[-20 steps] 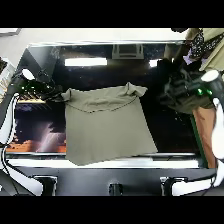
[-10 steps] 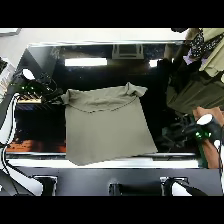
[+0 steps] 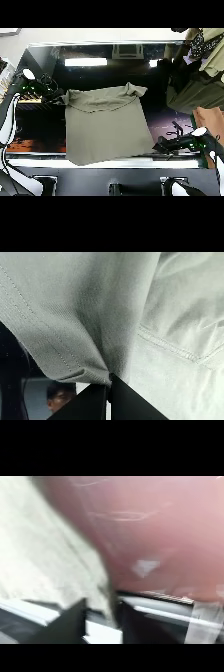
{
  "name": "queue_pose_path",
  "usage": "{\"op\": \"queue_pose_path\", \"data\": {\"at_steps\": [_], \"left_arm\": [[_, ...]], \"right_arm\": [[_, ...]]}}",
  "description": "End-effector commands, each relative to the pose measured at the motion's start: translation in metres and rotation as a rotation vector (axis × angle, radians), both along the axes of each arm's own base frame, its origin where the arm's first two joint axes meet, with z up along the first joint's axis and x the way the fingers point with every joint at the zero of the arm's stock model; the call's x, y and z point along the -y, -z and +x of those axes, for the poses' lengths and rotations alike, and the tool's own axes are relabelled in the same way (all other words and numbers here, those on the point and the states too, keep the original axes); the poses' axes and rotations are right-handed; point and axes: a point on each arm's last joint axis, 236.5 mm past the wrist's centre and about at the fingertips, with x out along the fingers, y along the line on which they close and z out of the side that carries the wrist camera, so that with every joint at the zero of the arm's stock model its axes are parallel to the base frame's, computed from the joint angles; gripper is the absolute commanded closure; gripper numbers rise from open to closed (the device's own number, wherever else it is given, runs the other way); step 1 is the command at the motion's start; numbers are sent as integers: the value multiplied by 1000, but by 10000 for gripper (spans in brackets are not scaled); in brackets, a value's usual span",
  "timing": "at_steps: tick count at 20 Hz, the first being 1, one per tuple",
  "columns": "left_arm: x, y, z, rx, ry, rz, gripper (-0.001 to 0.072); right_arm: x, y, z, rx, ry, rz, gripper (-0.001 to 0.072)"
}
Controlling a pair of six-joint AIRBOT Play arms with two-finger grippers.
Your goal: Fold the clothes and pants, and hang the long-sleeved shirts on hangers.
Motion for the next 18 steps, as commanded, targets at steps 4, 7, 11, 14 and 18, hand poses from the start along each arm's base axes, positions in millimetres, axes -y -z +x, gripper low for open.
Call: {"op": "queue_pose_path", "data": {"at_steps": [4, 7, 11, 14, 18], "left_arm": [[1, -3, -2, -5, 5, -3, 694], [2, -5, -11, -36, 19, -7, 694], [9, -6, -21, -71, 45, -12, 694], [25, -7, -23, -72, 78, -18, 694], [46, -5, -27, -76, 125, -17, 694]], "right_arm": [[4, -45, 74, 161, 132, 34, 682], [90, -107, 173, 336, 297, -259, 681], [144, -163, 290, 490, 444, -326, 681], [135, -136, 336, 419, 505, -191, 681], [114, -91, 339, 281, 521, -70, 666]]}}
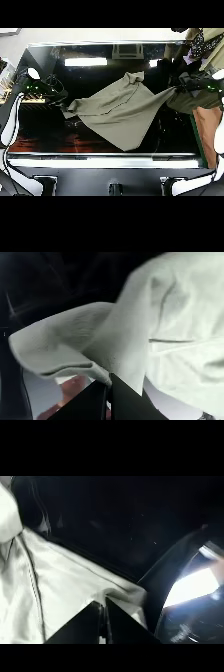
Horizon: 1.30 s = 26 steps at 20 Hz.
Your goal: Fold the clothes and pants, and hang the long-sleeved shirts on hangers.
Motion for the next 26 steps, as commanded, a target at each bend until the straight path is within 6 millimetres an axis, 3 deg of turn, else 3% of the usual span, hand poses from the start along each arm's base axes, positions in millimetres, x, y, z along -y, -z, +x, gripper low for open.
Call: {"op": "queue_pose_path", "data": {"at_steps": [1, 2, 5, 8, 9, 10, 11, 12, 15, 19, 22, 26], "left_arm": [[14, 1, -3, -5, 32, -1, 694], [15, 0, -4, -5, 34, -2, 694], [13, 0, -3, -5, 29, -4, 694], [14, 0, -3, -5, 29, -5, 694], [14, 0, -4, -5, 31, -5, 694], [14, 0, -4, -6, 31, -5, 694], [14, 0, -4, -6, 31, -5, 694], [14, 0, -4, -6, 31, -5, 694], [14, 0, -6, -17, 35, -5, 694], [14, -1, -13, -45, 47, -7, 694], [14, -1, -14, -46, 47, -7, 694], [14, -1, -13, -44, 47, -6, 694]], "right_arm": [[-16, 25, 3, -83, -12, 121, 553], [-18, 21, -7, -89, -70, 111, 476], [-12, 0, -59, -140, -287, 61, 349], [-1, -20, -120, -204, -330, 54, 347], [-8, -20, -137, -207, -324, 56, 345], [-19, -15, -156, -219, -312, 70, 313], [-41, -9, -176, -228, -301, 115, 179], [-65, -2, -195, -231, -293, 170, 114], [-140, 24, -251, -233, -253, 281, 118], [-205, 66, -317, -318, -213, 292, 119], [-236, 78, -335, -344, -237, 266, 119], [-252, 88, -323, -302, -158, 218, 126]]}}
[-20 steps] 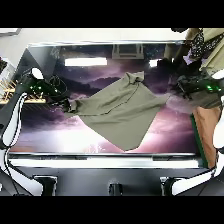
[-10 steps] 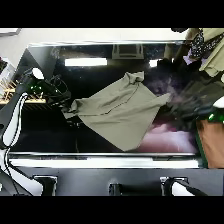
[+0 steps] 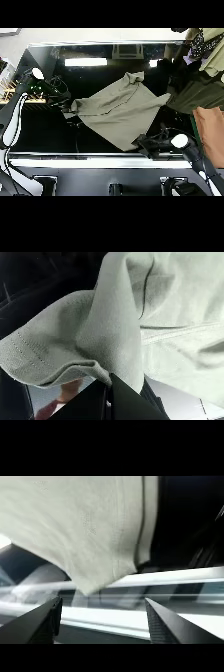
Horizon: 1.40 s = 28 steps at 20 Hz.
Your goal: Fold the clothes and pants, and hang the long-sleeved shirts on hangers.
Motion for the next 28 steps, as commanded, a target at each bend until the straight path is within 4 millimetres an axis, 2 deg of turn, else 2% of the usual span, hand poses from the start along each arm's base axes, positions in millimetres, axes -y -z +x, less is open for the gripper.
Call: {"op": "queue_pose_path", "data": {"at_steps": [1, 3, 4, 7, 9, 10, 11, 13, 14, 15, 17, 19, 21, 23, 25, 28], "left_arm": [[0, 0, 0, 0, 1, 1, 694], [0, 0, 1, 2, 0, 1, 694], [0, 1, 1, 5, -1, 2, 694], [0, 1, 2, 7, -2, 1, 694], [-1, 1, 2, 7, -4, 1, 694], [-1, 1, 2, 7, -4, 1, 694], [-1, 0, 2, 8, -4, 1, 694], [-2, -7, 3, 24, -6, -1, 695], [-2, -15, 4, 42, -9, -9, 695], [-1, -29, 6, 72, -15, -34, 695], [-1, -72, 9, 161, -47, -90, 695], [-6, -136, 11, 317, -90, -137, 695], [-12, -211, 0, 514, -121, -154, 695], [-18, -286, -31, 709, -132, -140, 695], [-18, -357, -75, 916, -153, -130, 695], [-22, -462, -149, 1290, -236, -112, 695]], "right_arm": [[-11, 15, 5, 5, 87, -38, 127], [-12, 27, 1, -45, 92, -46, 156], [-11, 31, 2, -53, 100, -52, 196], [-9, 30, 21, 0, 162, -47, 293], [-9, 27, 30, 26, 192, -38, 444], [-10, 25, 33, 37, 195, -30, 601], [-13, 21, 36, 51, 183, -17, 677], [-20, 3, 46, 122, 125, 0, 681], [-22, -13, 57, 171, 110, 13, 682], [-21, -33, 70, 223, 109, 28, 682], [-9, -95, 107, 395, 94, 56, 682], [13, -178, 137, 595, 77, 64, 682], [37, -269, 148, 775, 83, 60, 682], [47, -353, 133, 950, 37, 36, 682], [43, -427, 95, 1135, -62, -11, 682], [37, -499, 35, 1347, -152, -90, 682]]}}
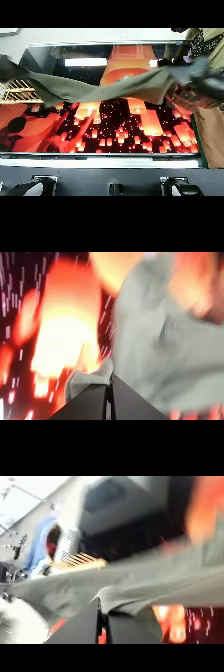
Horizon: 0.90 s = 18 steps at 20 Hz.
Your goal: Fold the clothes and pants, and hang the long-sleeved shirts on hangers.
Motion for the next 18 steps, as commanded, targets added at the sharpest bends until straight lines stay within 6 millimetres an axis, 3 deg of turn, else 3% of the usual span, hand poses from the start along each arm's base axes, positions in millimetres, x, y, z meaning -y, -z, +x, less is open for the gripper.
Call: {"op": "queue_pose_path", "data": {"at_steps": [1, 3, 5, 7, 9, 11, 13, 16, 18], "left_arm": [[-8, -120, -90, 437, -142, -7, 695], [-25, -165, -134, 636, -252, 29, 696], [-44, -188, -164, 748, -354, 64, 695], [-59, -191, -171, 763, -424, 80, 696], [-65, -186, -157, 735, -434, 91, 696], [-70, -169, -119, 651, -427, 89, 696], [-73, -136, -64, 519, -397, 83, 696], [-70, -46, 46, 254, -320, 76, 696], [-61, 33, 120, 98, -270, 85, 696]], "right_arm": [[1, -82, -75, 258, -9, -167, 682], [17, -109, -94, 354, 86, -224, 682], [43, -125, -99, 383, 218, -253, 682], [63, -124, -92, 347, 310, -241, 682], [66, -110, -76, 280, 312, -251, 682], [66, -76, -47, 135, 280, -270, 682], [69, -27, -6, -49, 232, -317, 682], [74, 64, 68, -298, 158, -366, 682], [75, 140, 116, -466, 114, -377, 682]]}}
